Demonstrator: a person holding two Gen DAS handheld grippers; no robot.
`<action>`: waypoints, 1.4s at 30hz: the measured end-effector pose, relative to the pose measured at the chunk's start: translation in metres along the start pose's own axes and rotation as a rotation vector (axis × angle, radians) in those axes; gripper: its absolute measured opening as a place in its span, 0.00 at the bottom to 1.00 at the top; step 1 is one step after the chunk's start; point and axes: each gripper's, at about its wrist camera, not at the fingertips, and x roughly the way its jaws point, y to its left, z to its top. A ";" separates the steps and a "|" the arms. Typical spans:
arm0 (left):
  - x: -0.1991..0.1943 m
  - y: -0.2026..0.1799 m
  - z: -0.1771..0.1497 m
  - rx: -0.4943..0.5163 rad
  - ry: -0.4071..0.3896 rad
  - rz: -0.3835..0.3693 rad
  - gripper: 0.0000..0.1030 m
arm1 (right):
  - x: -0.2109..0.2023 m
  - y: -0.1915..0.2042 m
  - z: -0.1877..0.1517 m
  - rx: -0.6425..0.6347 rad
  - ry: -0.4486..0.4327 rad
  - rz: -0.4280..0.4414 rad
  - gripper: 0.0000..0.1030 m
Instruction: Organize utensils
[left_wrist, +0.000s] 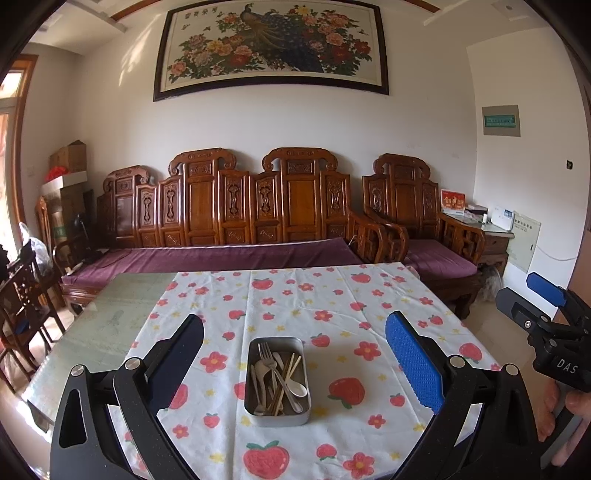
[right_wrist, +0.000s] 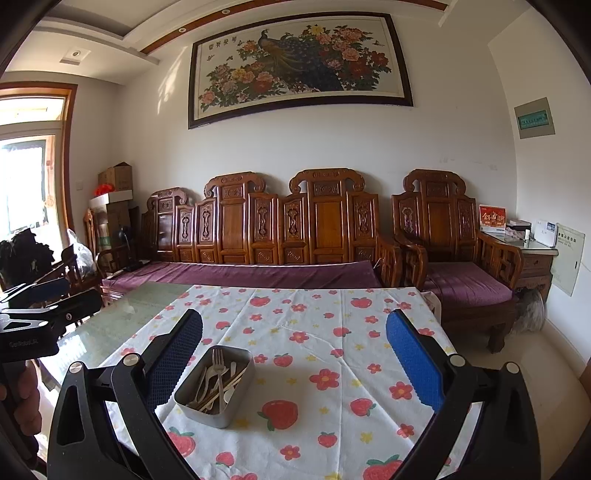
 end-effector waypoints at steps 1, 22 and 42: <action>0.001 0.000 0.000 0.000 0.001 0.000 0.92 | 0.001 0.001 0.000 0.001 0.001 -0.001 0.97; 0.000 0.001 -0.004 -0.001 0.002 -0.009 0.92 | 0.005 0.003 -0.005 -0.001 0.012 0.001 0.97; -0.002 -0.001 -0.006 -0.003 -0.001 -0.012 0.92 | 0.005 0.005 -0.005 -0.002 0.013 0.004 0.97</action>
